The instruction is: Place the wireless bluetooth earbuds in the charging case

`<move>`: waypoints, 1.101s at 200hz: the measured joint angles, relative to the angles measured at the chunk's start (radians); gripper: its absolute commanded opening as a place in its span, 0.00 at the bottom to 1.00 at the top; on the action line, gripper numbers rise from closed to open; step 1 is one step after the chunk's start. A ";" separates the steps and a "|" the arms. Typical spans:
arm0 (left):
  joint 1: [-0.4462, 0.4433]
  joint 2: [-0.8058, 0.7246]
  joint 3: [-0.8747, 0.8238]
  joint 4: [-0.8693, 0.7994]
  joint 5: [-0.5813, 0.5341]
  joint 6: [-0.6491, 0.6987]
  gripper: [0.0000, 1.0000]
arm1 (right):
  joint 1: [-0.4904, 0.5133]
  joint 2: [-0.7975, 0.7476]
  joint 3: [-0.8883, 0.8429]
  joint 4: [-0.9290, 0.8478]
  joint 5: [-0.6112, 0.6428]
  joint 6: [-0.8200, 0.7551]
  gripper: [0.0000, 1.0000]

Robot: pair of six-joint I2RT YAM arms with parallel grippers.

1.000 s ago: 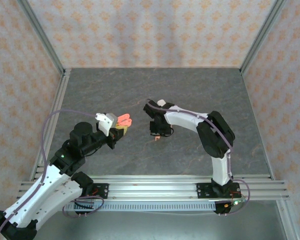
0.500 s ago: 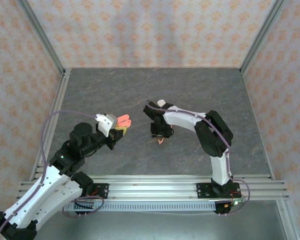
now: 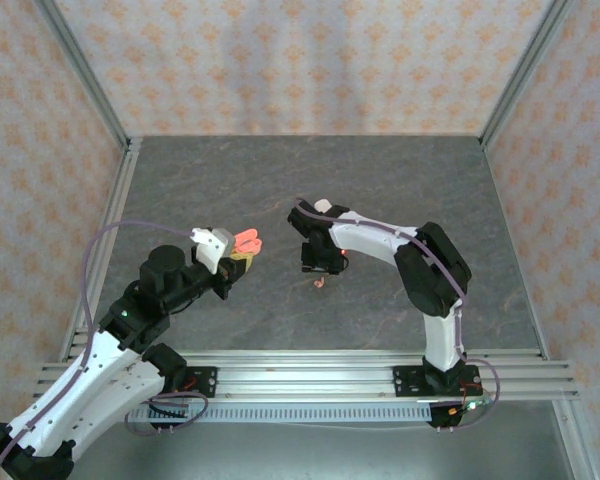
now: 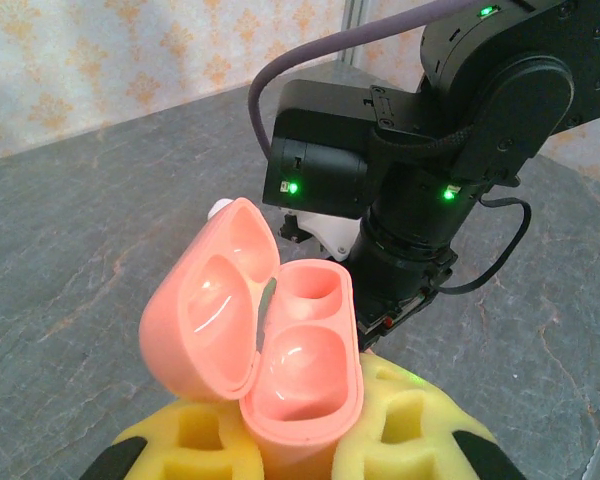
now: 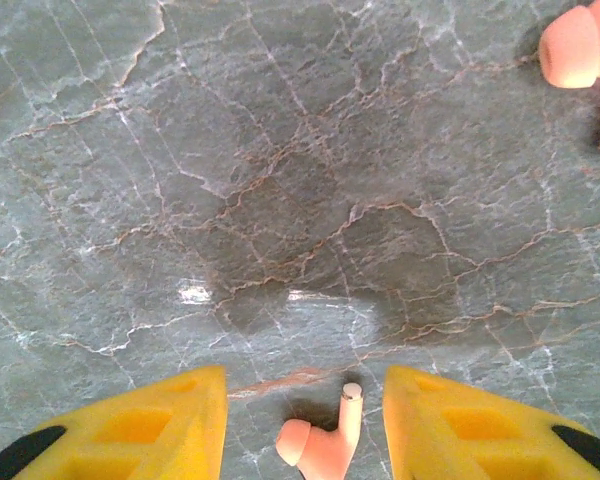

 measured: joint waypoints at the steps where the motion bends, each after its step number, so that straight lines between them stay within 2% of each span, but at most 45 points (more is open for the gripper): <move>1: 0.000 0.000 0.000 0.000 0.000 0.000 0.00 | 0.000 0.000 0.000 0.000 0.000 0.001 0.40; 36: 0.000 -0.005 0.000 -0.004 -0.002 0.000 0.00 | 0.000 0.000 -0.002 0.006 0.000 -0.015 0.23; 61: 0.000 -0.007 0.000 -0.006 -0.002 0.000 0.00 | -0.005 0.002 0.000 0.004 0.001 -0.038 0.17; 132: 0.000 -0.007 -0.001 -0.006 -0.002 0.000 0.00 | -0.050 0.044 0.003 0.000 0.000 -0.079 0.13; 220: 0.000 0.021 -0.001 -0.005 -0.001 0.000 0.00 | -0.037 -0.089 -0.134 -0.010 -0.051 -0.082 0.14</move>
